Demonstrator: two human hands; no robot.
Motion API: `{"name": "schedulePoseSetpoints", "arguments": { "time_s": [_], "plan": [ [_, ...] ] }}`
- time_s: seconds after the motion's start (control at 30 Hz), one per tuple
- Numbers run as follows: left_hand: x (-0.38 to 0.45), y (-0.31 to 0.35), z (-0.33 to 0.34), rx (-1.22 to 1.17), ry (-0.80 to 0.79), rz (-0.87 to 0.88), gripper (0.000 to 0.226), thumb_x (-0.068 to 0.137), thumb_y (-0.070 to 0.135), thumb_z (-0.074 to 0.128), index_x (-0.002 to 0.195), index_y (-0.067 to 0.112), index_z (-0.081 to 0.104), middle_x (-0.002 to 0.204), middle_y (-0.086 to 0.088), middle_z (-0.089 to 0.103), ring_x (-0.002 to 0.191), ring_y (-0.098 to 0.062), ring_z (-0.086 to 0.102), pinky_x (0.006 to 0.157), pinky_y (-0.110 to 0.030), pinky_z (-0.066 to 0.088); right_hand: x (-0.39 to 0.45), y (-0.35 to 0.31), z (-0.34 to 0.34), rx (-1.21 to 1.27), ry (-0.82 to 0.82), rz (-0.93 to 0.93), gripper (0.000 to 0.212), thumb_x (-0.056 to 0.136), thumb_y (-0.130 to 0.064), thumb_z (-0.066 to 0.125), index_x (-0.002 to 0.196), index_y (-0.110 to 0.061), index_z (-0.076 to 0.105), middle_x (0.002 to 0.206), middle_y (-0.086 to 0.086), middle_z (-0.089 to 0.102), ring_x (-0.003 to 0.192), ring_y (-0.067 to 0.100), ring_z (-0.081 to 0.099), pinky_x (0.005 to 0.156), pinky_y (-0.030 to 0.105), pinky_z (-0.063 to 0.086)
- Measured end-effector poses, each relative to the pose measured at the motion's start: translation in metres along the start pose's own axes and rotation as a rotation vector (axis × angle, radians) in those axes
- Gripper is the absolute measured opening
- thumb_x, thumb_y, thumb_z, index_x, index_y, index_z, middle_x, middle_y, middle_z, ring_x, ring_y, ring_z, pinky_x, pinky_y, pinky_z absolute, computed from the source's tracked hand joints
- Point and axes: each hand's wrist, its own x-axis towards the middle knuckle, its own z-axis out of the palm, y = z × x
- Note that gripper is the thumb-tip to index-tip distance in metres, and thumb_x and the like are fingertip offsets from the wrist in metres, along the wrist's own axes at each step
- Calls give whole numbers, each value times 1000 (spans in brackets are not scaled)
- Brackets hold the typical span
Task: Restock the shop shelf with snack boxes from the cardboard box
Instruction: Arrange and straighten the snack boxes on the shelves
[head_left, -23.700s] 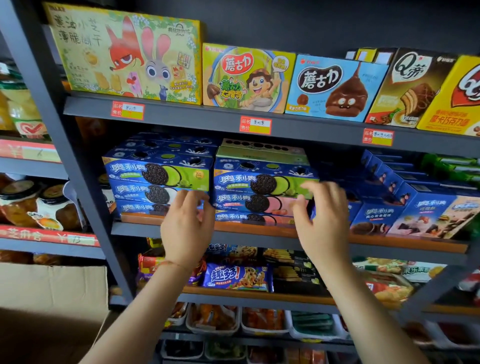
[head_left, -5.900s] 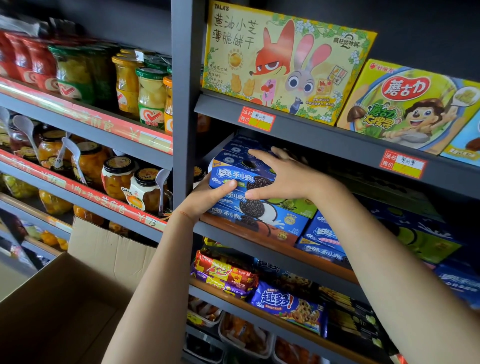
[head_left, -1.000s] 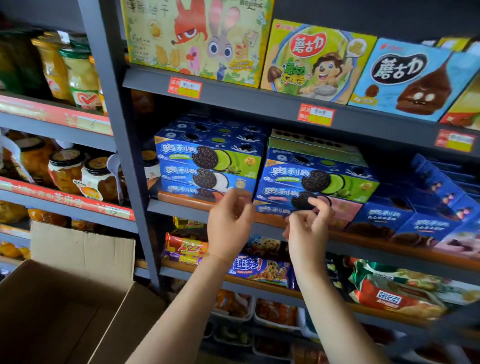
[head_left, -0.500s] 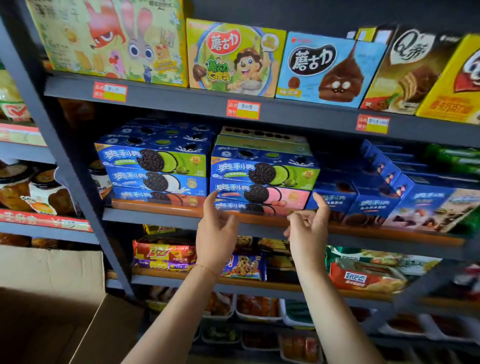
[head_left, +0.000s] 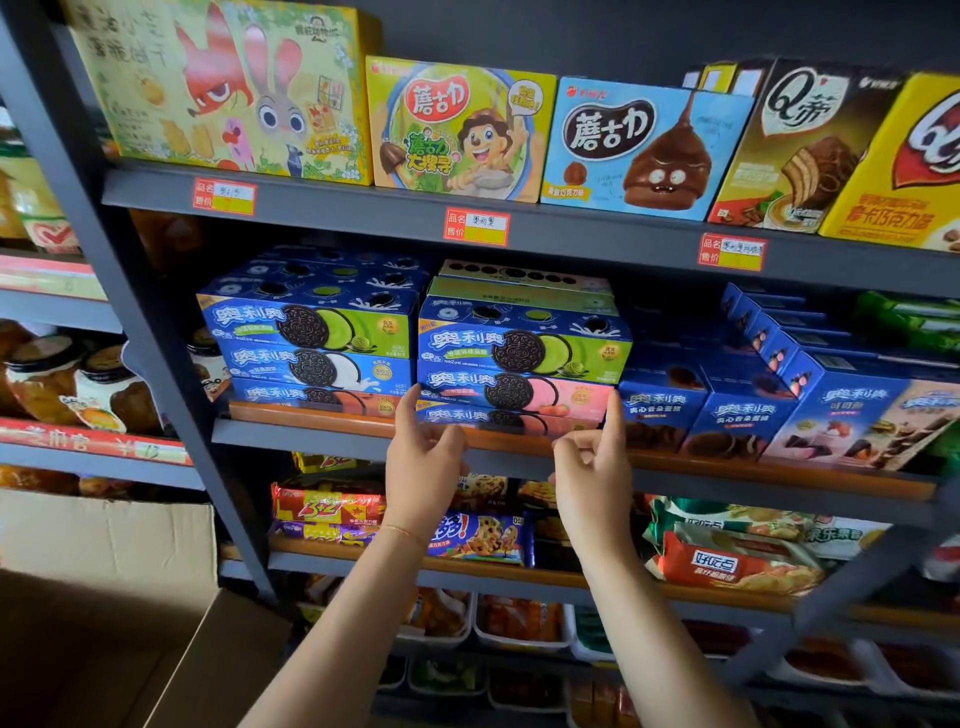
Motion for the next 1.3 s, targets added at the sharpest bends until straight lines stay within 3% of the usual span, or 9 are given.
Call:
{"name": "schedulePoseSetpoints", "arguments": {
  "time_s": [0.1, 0.23, 0.37, 0.53, 0.67, 0.83, 1.0, 1.17, 1.3],
  "plan": [
    [0, 1, 1, -8, -9, 3, 67, 92, 7, 53, 152, 26, 29, 90, -14, 70, 55, -8, 62, 63, -29, 51, -4, 0, 4, -36, -8, -20, 81, 94, -6, 54, 158, -28, 9, 85, -2, 61, 69, 18, 60, 67, 38, 55],
    [-2, 1, 1, -11, -21, 15, 68, 93, 7, 53, 153, 25, 26, 90, -13, 70, 56, -7, 62, 56, -20, 50, -2, -3, 7, -34, -24, 1, 84, 95, -6, 54, 158, -29, 4, 84, -5, 60, 67, 11, 59, 60, 25, 51],
    [-3, 3, 1, -29, -21, 11, 70, 94, 6, 53, 155, 22, 23, 91, -14, 70, 54, -7, 62, 52, -16, 46, -1, -5, 9, -21, -14, 14, 84, 94, -6, 54, 158, -27, 5, 85, -5, 61, 69, 16, 61, 63, 30, 53],
    [-3, 7, 1, -86, -21, -15, 67, 95, 4, 51, 154, 22, 25, 91, -14, 69, 53, -10, 61, 51, -18, 46, 4, 3, 7, 61, 50, 65, 76, 92, -3, 53, 156, -25, 18, 89, 5, 63, 68, 26, 63, 61, 29, 53],
    [-1, 8, 3, -168, 3, -55, 61, 95, 4, 50, 149, 24, 32, 81, -9, 65, 52, -15, 58, 54, -23, 46, 7, 5, 3, 168, 67, 113, 64, 93, -1, 50, 149, -24, 31, 92, 13, 63, 56, 20, 58, 48, 18, 46],
    [1, 10, 4, -182, 19, -71, 57, 94, 6, 51, 145, 24, 35, 78, -8, 63, 50, -16, 56, 58, -29, 46, 9, 4, 1, 241, 76, 119, 58, 92, 0, 48, 143, -25, 38, 97, 23, 64, 48, 12, 54, 49, 21, 45],
    [-3, 12, 6, -174, 15, -56, 59, 94, 5, 50, 146, 26, 32, 80, -10, 64, 51, -13, 57, 55, -23, 46, 11, 0, 0, 231, 107, 56, 64, 92, 2, 48, 146, -30, 37, 93, 23, 62, 53, 15, 54, 48, 21, 46],
    [-4, 13, 12, -198, 53, -75, 66, 92, 3, 49, 151, 25, 29, 78, -10, 62, 49, -16, 56, 63, -34, 48, 12, -4, -1, 226, 100, 49, 65, 91, 2, 50, 147, -29, 36, 94, 23, 61, 54, 14, 55, 50, 20, 46],
    [-2, 13, 13, -239, 75, -99, 61, 93, 4, 49, 147, 26, 34, 70, -5, 58, 49, -17, 53, 60, -33, 46, 13, -8, -2, 299, 89, 64, 60, 92, 2, 49, 144, -27, 39, 88, 18, 65, 50, 13, 54, 51, 24, 46]
  ]
}}
